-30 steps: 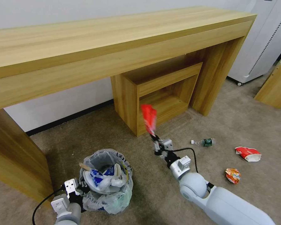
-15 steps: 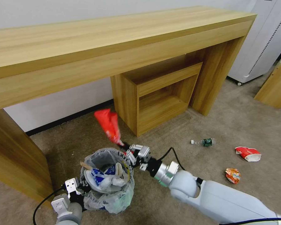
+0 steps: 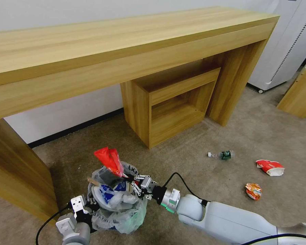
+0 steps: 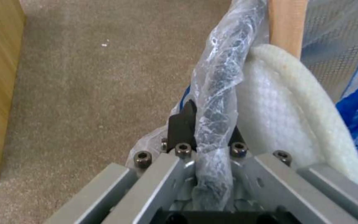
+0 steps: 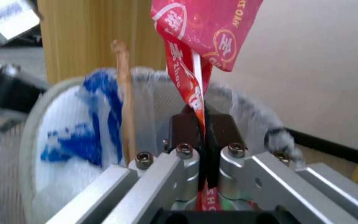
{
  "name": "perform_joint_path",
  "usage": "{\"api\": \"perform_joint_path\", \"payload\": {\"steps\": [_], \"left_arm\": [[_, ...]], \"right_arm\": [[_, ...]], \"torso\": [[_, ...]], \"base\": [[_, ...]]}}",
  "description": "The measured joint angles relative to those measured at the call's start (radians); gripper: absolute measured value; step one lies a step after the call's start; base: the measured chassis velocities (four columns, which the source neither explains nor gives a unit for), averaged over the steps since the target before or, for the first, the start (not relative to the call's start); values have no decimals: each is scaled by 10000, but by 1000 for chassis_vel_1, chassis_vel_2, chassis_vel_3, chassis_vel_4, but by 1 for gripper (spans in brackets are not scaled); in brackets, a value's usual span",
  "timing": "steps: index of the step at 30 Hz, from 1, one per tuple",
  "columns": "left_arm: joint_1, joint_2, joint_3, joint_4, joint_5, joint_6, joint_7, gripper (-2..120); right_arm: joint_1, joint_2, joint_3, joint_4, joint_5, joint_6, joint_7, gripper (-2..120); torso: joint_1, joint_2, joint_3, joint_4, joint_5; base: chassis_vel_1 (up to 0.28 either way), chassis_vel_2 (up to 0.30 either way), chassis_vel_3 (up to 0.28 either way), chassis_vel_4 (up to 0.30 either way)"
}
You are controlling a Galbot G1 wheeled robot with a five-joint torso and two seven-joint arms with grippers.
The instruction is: Pick up the trash bin and place the garbage on the floor into it.
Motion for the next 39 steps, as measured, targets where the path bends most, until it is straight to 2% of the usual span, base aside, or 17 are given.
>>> {"api": "perform_joint_path", "payload": {"steps": [3, 6, 12, 13, 17, 19, 20, 23, 24, 27, 29, 31, 33, 35, 36, 38, 39], "left_arm": [[9, -10, -1, 0, 15, -1, 6, 0], [2, -23, 4, -1, 27, -4, 12, 0], [-28, -20, 24, 28, 36, -4, 16, 0], [-28, -20, 24, 28, 36, -4, 16, 0], [-37, 1, 26, 41, 29, -8, 19, 0], [-39, 28, 28, 47, 13, -12, 19, 0], [-39, 28, 28, 47, 13, -12, 19, 0], [-42, 89, 9, 47, -24, -20, 22, 0], [-42, 89, 9, 47, -24, -20, 22, 0], [-29, 167, -27, 46, -69, -21, 23, 0], [-30, 184, -34, 47, -78, -21, 23, 0], [-74, 281, -70, 107, -136, -22, 23, 0], [-81, 306, -83, 114, -162, -22, 22, 0], [-84, 358, -131, 118, -202, -22, 20, 0], [-84, 358, -131, 118, -202, -22, 20, 0], [-52, 393, -136, 104, -222, 6, 18, 0], [-52, 393, -136, 104, -222, 6, 18, 0]], "right_arm": [[-47, -19, -2, -81, -21, -7, 16, 0], [-107, -39, 40, -136, -61, -63, 28, 7], [-144, -39, 160, -167, -95, -87, 53, 32], [-144, -39, 160, -167, -95, -87, 53, 32], [-143, -19, 209, -186, -104, -100, 64, 45], [-143, 10, 217, -212, -112, -112, 93, 57], [-143, 10, 217, -212, -112, -112, 93, 57], [-172, -13, 311, -120, -87, -120, 104, 70], [-172, -13, 311, -120, -87, -120, 104, 70], [-366, -164, 844, 413, 159, -205, 205, 86], [-414, -212, 985, 569, 232, -248, 224, 89], [-658, -509, 1695, 1342, 494, -438, 251, 97], [-720, -602, 1903, 1539, 554, -460, 250, 98], [-987, -903, 2680, 2062, 756, -550, 301, 99], [-987, -903, 2680, 2062, 756, -550, 301, 99], [-1368, -1118, 3569, 2290, 882, -733, 634, 99], [-1368, -1118, 3569, 2290, 882, -733, 634, 99]], "torso": [[0, 0, 0, 0, 0], [-1, 0, 0, 0, 0], [0, 0, 0, 0, 0], [0, 0, 0, 0, 0], [0, 0, 0, 0, 0], [0, 0, 0, 0, 0], [0, 0, 0, 0, 0], [0, 0, 0, 0, 1], [0, 0, 0, 0, 1], [-1, 0, 0, 1, 1], [0, 0, 0, 0, 1], [0, 0, 0, 0, 0], [0, 0, 0, 0, 1], [0, 0, -1, 0, 1], [0, 0, -1, 0, 1], [0, 0, -1, 2, 0], [0, 0, -1, 2, 0]], "base": [[0, 0, 0, 0], [0, 0, 0, 0], [0, 0, 0, 0], [0, 0, 0, 0], [0, 0, 0, 0], [0, 0, 0, 0], [0, 0, 0, 0], [0, 0, 0, 0], [0, 0, 0, 0], [0, 0, 0, 0], [0, 0, 0, 0], [0, 0, 0, 0], [0, 0, 0, 0], [0, 0, 0, 0], [0, 0, 0, 0], [0, 0, 0, 0], [0, 0, 0, 0]]}}
